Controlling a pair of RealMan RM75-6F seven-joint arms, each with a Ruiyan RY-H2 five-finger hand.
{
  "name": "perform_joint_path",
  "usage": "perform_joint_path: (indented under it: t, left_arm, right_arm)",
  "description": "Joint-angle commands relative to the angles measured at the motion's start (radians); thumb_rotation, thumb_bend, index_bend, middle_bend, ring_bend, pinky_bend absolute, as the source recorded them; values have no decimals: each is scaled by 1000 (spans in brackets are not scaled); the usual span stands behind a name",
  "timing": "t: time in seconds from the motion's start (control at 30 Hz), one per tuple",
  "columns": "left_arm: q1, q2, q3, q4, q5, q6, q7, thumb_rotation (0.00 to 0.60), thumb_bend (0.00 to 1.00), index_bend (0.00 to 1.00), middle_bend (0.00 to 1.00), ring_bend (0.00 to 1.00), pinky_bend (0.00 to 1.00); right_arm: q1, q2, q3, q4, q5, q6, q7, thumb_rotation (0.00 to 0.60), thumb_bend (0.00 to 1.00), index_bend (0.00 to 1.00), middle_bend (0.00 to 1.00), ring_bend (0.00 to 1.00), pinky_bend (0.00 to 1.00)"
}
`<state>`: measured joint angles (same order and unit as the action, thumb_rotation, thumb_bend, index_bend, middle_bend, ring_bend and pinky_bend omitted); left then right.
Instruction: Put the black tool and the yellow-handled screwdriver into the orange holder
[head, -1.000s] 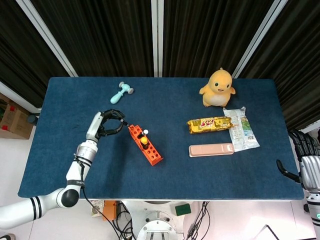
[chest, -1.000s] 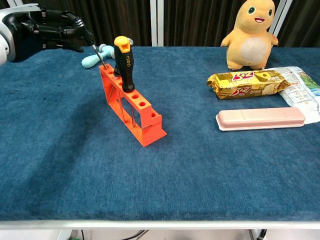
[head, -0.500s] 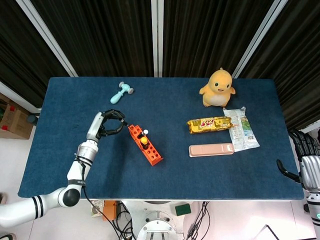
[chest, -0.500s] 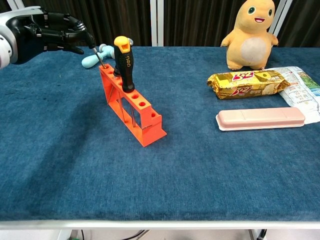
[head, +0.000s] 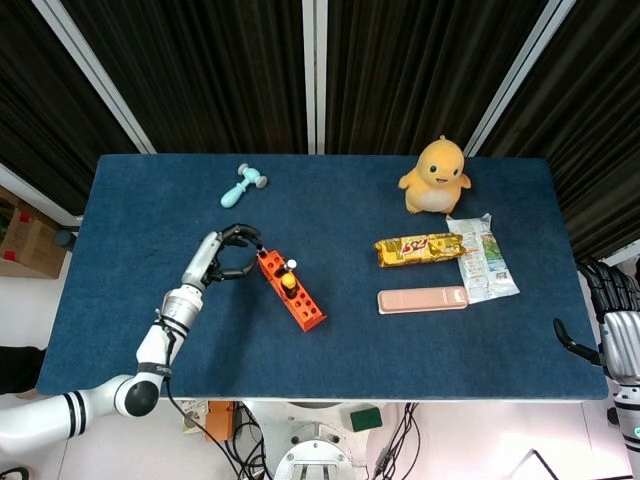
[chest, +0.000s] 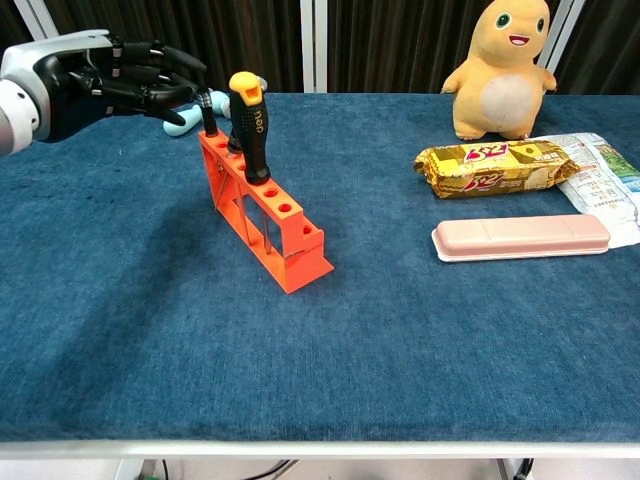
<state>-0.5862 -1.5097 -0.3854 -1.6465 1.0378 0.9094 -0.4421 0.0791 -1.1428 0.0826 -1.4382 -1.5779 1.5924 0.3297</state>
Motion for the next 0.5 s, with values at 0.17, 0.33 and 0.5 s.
perform_joint_path:
  t: [0.17, 0.33, 0.5]
  left_arm:
    - [5, 0, 0, 2, 7, 7, -33, 600, 175, 207, 340, 199, 265]
    - [20, 22, 2, -17, 26, 17, -57, 600, 169, 207, 319, 179, 263]
    - [73, 101, 41, -64, 111, 54, -71, 600, 242, 236, 271, 139, 257]
  right_arm:
    - [-1, 0, 0, 0, 0, 3, 1, 600, 341, 0, 0, 0, 0]
    - [0, 0, 0, 0, -1, 1, 0, 600, 342, 0, 0, 0, 0]
    - [-2, 0, 0, -1, -2, 5, -2, 600, 342, 0, 0, 0, 0]
